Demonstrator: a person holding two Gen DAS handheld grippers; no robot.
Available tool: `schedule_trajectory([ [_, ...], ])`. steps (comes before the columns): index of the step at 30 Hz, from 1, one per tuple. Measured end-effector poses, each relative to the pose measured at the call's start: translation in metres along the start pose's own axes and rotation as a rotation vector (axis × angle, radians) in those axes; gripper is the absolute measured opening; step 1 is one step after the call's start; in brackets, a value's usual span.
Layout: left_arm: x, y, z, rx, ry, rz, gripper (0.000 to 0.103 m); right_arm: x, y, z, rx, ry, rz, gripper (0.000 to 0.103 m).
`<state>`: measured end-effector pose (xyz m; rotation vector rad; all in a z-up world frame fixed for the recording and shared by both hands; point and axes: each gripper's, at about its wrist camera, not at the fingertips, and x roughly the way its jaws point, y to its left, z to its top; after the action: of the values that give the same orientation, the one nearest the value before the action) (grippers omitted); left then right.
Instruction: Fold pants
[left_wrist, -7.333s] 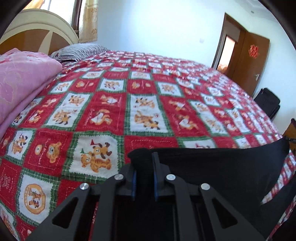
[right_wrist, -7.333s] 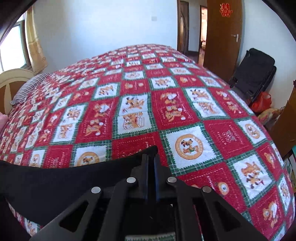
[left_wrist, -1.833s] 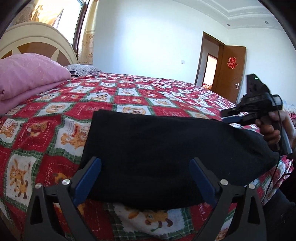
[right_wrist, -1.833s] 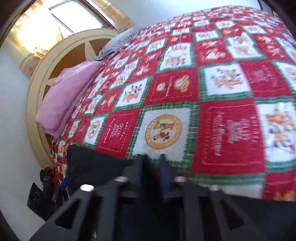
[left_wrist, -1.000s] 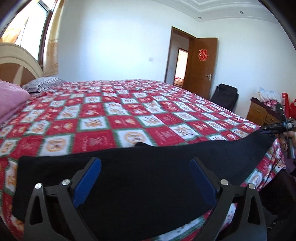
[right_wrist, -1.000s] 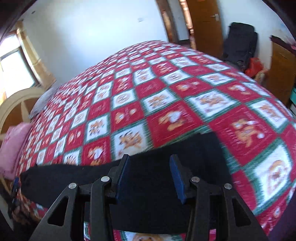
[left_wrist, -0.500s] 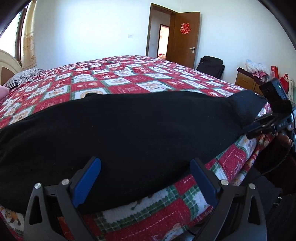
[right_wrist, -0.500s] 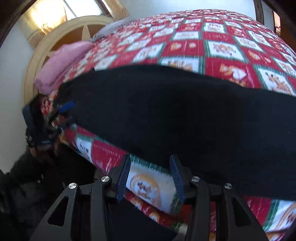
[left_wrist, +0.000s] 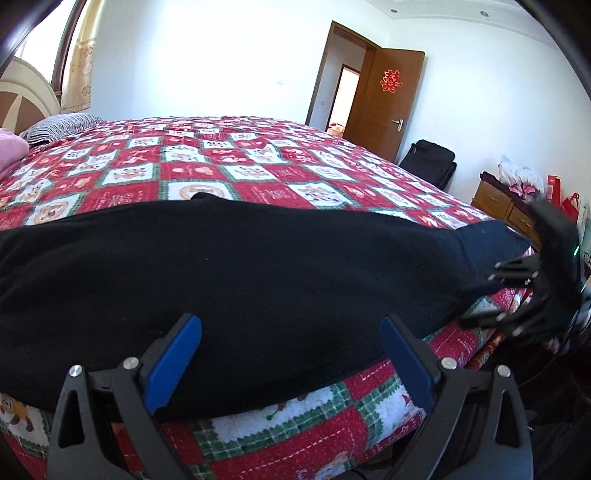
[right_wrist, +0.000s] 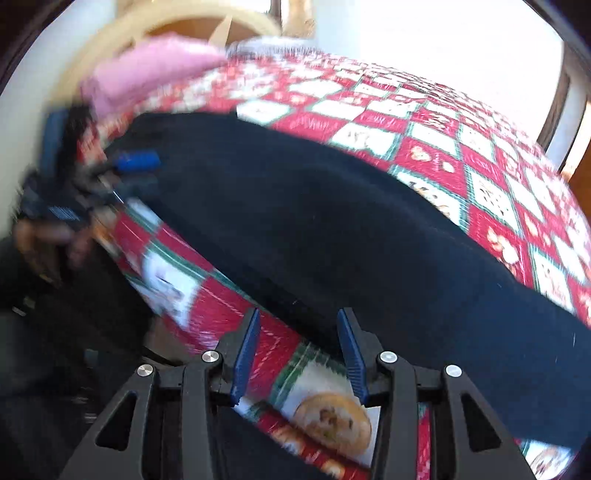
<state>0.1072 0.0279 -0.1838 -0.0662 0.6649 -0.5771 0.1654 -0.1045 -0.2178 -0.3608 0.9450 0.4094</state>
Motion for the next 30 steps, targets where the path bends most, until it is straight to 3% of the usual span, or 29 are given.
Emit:
schedule_trajectory([
  [1,-0.001,0.001,0.0,-0.004,-0.001,-0.001,0.1,0.001,-0.002,-0.004,-0.013,-0.005,-0.018,0.039],
  [3,-0.002,0.004,0.001,-0.014,-0.005,-0.002,0.1,-0.001,-0.002,-0.005,-0.024,-0.02,-0.047,0.017],
  [5,-0.002,0.007,0.001,-0.03,-0.007,-0.004,0.1,-0.009,-0.008,-0.004,0.016,-0.042,-0.021,0.003],
  [9,-0.003,0.005,0.002,-0.035,-0.015,-0.012,0.1,-0.024,-0.009,-0.005,0.015,-0.069,-0.009,0.002],
  [16,-0.001,-0.004,0.007,0.008,-0.012,-0.017,0.1,0.0,-0.003,-0.022,-0.017,0.021,-0.009,0.003],
  [20,0.004,-0.006,0.015,0.027,-0.018,-0.014,0.1,-0.024,-0.015,-0.014,-0.01,-0.024,0.015,0.005],
  [22,0.006,-0.008,0.019,0.031,-0.02,-0.015,0.1,-0.037,-0.035,-0.011,0.034,-0.061,0.002,0.012],
  [24,0.008,-0.01,0.023,0.041,-0.023,-0.021,0.1,-0.054,-0.067,-0.011,0.12,-0.095,-0.021,0.042],
  [25,0.009,-0.012,0.024,0.048,-0.025,-0.02,0.1,-0.063,-0.084,-0.012,0.171,-0.116,-0.04,0.047],
  [27,0.011,-0.014,0.024,0.051,-0.026,-0.017,0.1,-0.083,-0.129,-0.019,0.301,-0.16,-0.102,0.047],
  [30,0.017,-0.013,0.021,0.036,-0.011,-0.014,0.1,-0.103,-0.192,-0.032,0.47,-0.161,-0.256,0.047],
])
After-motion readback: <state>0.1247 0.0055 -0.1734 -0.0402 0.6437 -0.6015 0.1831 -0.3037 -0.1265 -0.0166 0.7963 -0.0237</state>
